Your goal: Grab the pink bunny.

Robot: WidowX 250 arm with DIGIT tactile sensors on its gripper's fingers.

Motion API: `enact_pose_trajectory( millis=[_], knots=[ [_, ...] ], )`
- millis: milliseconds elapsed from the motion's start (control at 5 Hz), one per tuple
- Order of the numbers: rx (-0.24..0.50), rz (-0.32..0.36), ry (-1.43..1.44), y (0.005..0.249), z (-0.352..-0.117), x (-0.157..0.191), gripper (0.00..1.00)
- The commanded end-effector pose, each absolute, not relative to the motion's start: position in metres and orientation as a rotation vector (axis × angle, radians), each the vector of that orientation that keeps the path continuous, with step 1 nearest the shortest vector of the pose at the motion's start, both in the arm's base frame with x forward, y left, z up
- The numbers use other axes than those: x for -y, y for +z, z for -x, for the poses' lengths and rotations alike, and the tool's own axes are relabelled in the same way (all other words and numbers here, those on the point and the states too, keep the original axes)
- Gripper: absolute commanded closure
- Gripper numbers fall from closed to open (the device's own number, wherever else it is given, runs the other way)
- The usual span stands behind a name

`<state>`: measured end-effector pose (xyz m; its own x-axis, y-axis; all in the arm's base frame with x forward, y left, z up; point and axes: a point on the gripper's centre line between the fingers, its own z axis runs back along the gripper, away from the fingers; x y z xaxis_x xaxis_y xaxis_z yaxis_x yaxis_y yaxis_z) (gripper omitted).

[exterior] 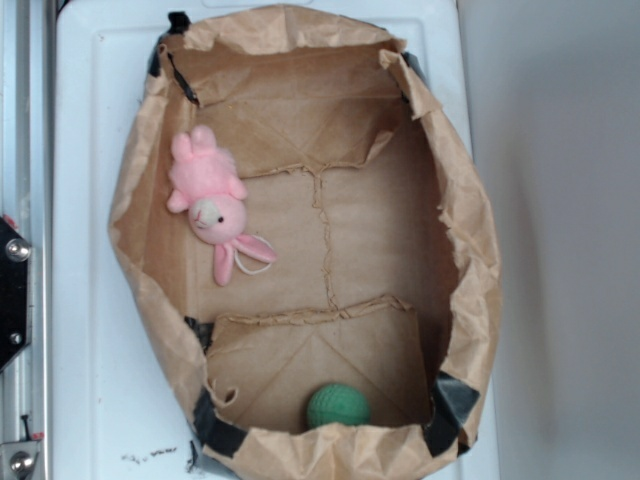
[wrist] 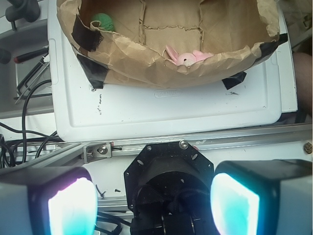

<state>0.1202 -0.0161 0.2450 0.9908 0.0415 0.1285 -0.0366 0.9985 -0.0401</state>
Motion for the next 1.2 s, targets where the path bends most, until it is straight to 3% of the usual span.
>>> enact_pose_trajectory(
  millis=[0,200,600,1000],
  knots=[
    [0.135,0.003,0.07,0.222,-0.196,-0.03,0.0],
    [0.168,-0.039,0.045,0.215,-0.235,-0.051,0.0],
    [0.128,-0.101,-0.275,0.189,-0.273,-0.051,0.0],
    [0.15,-0.092,-0.627,0.17,-0.26,-0.048,0.0]
  ],
)
